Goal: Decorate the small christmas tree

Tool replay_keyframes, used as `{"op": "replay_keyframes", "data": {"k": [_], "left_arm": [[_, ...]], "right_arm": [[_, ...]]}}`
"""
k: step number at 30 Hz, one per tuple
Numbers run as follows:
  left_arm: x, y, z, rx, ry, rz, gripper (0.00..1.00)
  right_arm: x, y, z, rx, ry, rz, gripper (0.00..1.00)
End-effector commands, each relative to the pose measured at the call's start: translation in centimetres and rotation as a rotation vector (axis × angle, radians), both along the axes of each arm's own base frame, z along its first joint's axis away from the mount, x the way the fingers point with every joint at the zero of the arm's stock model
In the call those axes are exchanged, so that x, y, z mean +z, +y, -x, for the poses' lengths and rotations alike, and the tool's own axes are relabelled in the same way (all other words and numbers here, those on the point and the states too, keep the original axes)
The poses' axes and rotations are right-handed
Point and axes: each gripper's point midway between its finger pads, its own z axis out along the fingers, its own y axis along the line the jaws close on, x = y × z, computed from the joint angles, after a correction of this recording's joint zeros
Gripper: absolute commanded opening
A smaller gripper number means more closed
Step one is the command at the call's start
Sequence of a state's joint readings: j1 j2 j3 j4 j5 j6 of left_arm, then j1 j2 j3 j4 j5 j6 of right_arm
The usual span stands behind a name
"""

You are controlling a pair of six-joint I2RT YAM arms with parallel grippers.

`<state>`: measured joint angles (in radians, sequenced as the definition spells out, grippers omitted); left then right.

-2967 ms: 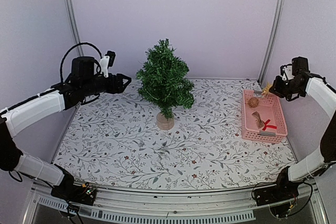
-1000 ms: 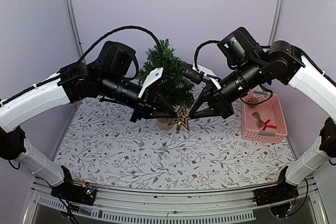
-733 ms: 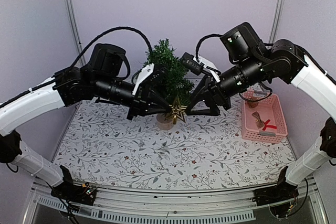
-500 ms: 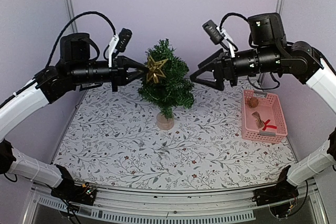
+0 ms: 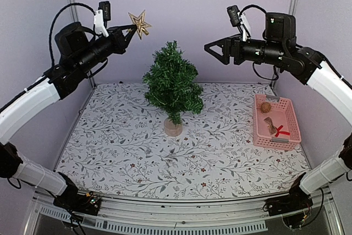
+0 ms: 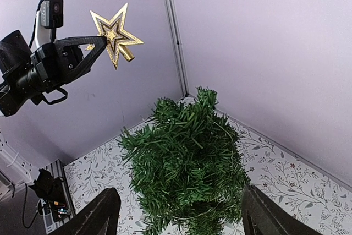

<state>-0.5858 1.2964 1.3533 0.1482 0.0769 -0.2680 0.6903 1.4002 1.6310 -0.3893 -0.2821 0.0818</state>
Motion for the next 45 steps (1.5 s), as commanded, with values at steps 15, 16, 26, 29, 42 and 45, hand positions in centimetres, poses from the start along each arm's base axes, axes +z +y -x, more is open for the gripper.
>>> {"op": "replay_keyframes", "data": {"k": [15,16,26,29,42,45], "left_arm": [[-2.0,-2.6,-2.9,-0.090,0.078,0.182,0.00],[-2.1,-2.7,-2.9,-0.092,0.080,0.179,0.00],[-3.9,-3.7,-3.2,-0.116,0.110,0.115,0.00],[-4.7,-3.9,-3.3,-0.114,0.118,0.089,0.00],[-6.7,-5.3,-3.5,-0.141,0.148,0.017,0.00],[-6.9,-5.4,-3.4,-0.141,0.147,0.002,0.00]], "right_arm": [[-1.9,3.5,-3.1,0.097,0.023,-0.003,0.73],[-2.1,3.7,-3.2,0.102,0.027,0.000,0.73],[-2.5,4.2,-3.5,0.118,0.031,0.009,0.74],[-2.6,4.3,-3.5,0.119,0.029,0.013,0.74],[-3.0,4.7,-3.9,0.128,0.031,0.023,0.74],[-3.1,4.8,-4.0,0.129,0.033,0.024,0.74]]}}
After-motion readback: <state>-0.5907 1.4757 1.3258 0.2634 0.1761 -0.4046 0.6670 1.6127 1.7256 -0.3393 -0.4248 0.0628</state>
